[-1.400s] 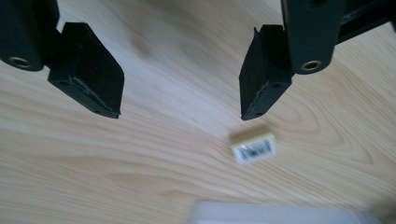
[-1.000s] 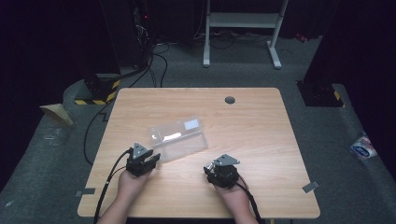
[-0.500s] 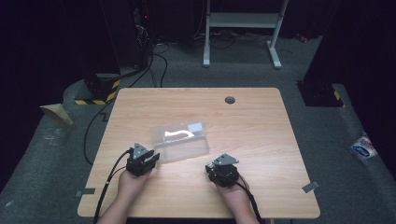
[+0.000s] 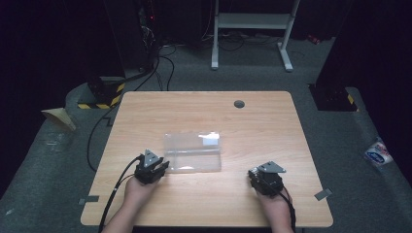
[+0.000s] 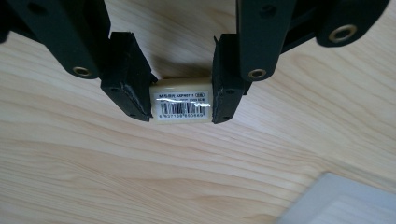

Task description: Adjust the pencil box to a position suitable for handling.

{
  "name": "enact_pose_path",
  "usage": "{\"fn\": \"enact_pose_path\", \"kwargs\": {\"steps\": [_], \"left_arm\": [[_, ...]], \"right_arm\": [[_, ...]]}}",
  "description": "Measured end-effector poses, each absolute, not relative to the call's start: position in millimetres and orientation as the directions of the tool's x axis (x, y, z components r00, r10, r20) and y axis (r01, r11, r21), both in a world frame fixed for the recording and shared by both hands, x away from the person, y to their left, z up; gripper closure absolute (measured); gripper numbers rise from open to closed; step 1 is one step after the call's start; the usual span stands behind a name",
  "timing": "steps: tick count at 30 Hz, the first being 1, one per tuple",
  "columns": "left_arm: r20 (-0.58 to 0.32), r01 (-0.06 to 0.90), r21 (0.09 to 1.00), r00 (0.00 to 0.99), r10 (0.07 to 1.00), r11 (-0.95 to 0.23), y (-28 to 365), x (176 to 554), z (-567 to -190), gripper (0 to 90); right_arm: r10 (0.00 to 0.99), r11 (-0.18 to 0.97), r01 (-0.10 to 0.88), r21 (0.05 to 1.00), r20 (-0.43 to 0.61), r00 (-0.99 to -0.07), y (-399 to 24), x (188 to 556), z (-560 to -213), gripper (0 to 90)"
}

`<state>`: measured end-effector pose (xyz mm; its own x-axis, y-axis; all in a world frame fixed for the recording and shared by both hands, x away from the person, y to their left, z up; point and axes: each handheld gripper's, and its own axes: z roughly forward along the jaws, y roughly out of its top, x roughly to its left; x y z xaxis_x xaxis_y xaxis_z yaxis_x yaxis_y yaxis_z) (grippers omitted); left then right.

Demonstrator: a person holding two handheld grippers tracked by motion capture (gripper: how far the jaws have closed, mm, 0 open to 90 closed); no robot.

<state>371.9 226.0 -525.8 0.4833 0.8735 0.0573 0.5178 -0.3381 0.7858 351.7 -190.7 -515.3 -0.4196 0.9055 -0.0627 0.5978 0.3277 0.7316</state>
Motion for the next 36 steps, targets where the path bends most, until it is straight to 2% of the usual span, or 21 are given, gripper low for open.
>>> {"fn": "enact_pose_path", "kwargs": {"steps": [8,12,30,36], "left_arm": [[0.043,0.534,0.771,0.498,0.866,-0.346,221.0,372.7,-523.9,67.4],[0.042,0.529,0.77,0.515,0.856,-0.356,213.3,371.8,-524.1,67.2],[0.045,0.507,0.76,0.583,0.811,-0.406,185.1,358.1,-521.9,64.0],[0.033,0.499,0.776,0.578,0.815,-0.386,186.5,356.7,-520.1,58.8]], "right_arm": [[0.918,0.302,0.619,0.725,-0.047,-0.394,-202.3,349.2,-520.5,57.2],[0.925,0.281,0.62,0.733,-0.035,-0.377,-204.2,349.4,-521.8,46.5],[0.922,0.288,0.599,0.747,-0.046,-0.385,-200.6,338.3,-522.7,41.6],[0.919,0.302,0.603,0.739,-0.057,-0.39,-199.2,338.8,-523.1,41.2]]}}
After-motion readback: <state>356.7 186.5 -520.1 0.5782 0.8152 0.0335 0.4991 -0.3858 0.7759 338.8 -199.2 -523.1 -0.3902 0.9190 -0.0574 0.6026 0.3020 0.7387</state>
